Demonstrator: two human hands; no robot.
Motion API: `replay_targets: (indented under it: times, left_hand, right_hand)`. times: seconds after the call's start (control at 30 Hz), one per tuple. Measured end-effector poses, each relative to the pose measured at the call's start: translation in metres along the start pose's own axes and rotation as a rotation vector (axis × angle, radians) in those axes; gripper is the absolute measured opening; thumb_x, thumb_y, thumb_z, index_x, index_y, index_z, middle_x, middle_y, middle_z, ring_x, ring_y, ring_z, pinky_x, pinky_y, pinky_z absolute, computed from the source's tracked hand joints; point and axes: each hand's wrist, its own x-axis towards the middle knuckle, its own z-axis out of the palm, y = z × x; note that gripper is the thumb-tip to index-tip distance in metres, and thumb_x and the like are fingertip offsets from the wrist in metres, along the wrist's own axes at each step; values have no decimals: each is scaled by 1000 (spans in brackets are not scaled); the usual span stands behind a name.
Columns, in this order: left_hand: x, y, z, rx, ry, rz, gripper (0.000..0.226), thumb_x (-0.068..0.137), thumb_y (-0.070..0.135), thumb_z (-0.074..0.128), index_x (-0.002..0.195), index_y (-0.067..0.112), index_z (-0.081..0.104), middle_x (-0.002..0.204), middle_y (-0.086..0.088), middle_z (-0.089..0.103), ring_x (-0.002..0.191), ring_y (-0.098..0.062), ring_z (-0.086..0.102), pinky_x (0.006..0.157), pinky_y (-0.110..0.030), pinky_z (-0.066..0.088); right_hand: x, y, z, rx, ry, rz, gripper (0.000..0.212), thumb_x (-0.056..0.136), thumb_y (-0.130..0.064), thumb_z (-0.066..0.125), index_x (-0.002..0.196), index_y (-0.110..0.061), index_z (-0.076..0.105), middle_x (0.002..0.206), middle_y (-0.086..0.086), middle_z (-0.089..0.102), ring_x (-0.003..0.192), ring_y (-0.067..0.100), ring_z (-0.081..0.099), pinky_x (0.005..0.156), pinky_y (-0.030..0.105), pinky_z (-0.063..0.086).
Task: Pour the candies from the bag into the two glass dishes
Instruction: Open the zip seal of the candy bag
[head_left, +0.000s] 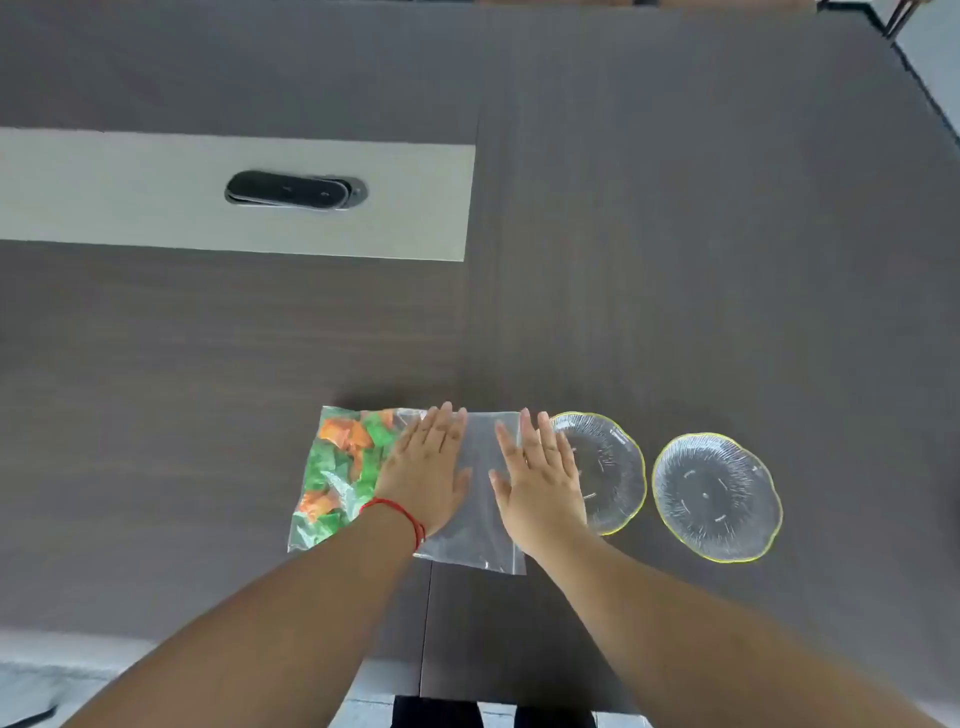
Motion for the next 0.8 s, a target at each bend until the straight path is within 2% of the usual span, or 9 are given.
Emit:
replay_targets:
  times: [0.03,0.1,0.17,0.27,0.33,0.4,0.47,0.63,0.8]
  left_hand:
    - [1,4,4,-31,-56,16,65,96,39,28,150,12,5,160,-5,14,148,-22,10,120,-36,5]
    - [3,13,11,-35,-115,73,58,94,33,34,147,13,21,151,-5,34,140,-25,29,114,-37,21]
    - [5,22,20,-40,-169,108,49,92,30,36,139,15,36,135,-5,48,127,-26,43,102,-37,34]
    - [12,36,24,-93,-206,-4,43,88,37,43,126,16,47,123,-4,50,118,-25,47,90,-38,44]
    - [16,48,22,-116,-192,-115,48,85,45,46,121,14,49,119,-5,50,114,-25,47,87,-38,48]
    - [16,59,25,-110,-167,-174,50,84,46,43,119,10,48,119,-8,49,113,-27,46,86,-38,48]
    - [16,65,29,-76,-154,-195,52,84,44,40,120,7,45,120,-10,47,113,-29,44,90,-40,46]
    - [16,72,32,13,-238,-196,50,87,37,40,127,8,45,129,-12,38,122,-29,36,106,-53,34]
    - [16,74,31,48,-291,-210,43,89,30,43,127,12,51,136,-12,34,129,-28,30,105,-57,35]
  right_hand:
    - [-1,2,4,-30,-20,0,61,102,-41,24,154,-27,-5,163,4,-12,148,23,-17,115,38,-17]
    - [-2,5,11,-59,-56,1,60,102,-40,25,155,-25,-1,162,4,-16,148,24,-19,114,39,-17]
    - [-5,7,20,-68,-50,-13,58,101,-39,30,154,-23,15,164,6,-8,149,26,-13,115,41,-15]
    - [-7,9,25,-106,-45,-11,52,93,-31,48,144,-21,45,163,10,10,150,30,3,117,44,-6]
    - [-6,15,24,-161,-82,-49,57,91,-22,49,147,-21,38,164,9,-3,149,28,-10,118,45,-10]
    - [-7,20,19,-158,-133,-94,62,91,-18,43,151,-20,27,162,8,-15,146,26,-24,116,45,-17]
    - [-8,22,11,-182,-158,-117,62,92,-17,40,152,-20,25,162,6,-18,145,26,-28,115,47,-20]
    - [-13,19,3,-177,-207,-118,57,92,-21,43,148,-24,34,163,5,-15,144,27,-30,114,55,-20]
    - [-14,12,-3,-123,-229,-72,54,90,-22,45,143,-31,40,164,3,-7,145,25,-27,112,55,-23]
